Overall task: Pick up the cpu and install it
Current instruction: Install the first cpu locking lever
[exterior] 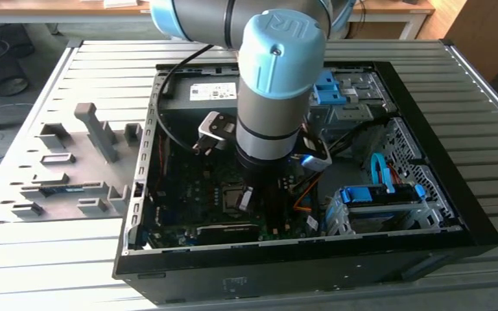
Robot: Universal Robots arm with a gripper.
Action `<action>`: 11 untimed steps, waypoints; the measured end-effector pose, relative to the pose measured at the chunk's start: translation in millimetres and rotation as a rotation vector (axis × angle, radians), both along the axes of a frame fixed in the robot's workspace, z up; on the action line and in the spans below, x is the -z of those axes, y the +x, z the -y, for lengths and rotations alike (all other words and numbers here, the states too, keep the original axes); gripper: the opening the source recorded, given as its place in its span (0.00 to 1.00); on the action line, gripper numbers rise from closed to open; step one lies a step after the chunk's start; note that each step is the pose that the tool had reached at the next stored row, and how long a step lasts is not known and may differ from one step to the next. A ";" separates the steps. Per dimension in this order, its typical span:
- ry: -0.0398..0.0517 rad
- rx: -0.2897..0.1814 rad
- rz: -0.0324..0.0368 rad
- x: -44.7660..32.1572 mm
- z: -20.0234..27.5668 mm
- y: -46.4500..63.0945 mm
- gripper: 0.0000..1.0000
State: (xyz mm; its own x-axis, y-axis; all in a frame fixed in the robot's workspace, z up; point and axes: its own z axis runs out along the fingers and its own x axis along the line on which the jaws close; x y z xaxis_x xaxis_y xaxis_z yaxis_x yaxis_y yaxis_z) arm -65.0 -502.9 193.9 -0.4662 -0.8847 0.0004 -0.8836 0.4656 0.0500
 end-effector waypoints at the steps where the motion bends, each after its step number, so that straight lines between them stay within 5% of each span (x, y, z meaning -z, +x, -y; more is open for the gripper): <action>1: 0.0006 0.000 0.0014 -1.4 -0.1 -0.4 0.10; 11: 0.0002 0.000 0.0019 -41.2 0.0 -0.5 0.10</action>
State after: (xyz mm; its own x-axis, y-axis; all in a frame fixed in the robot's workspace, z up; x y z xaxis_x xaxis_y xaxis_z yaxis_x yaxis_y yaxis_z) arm -65.5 -502.9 235.1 -0.4662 -0.8847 -0.0006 -0.8837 0.4656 0.0484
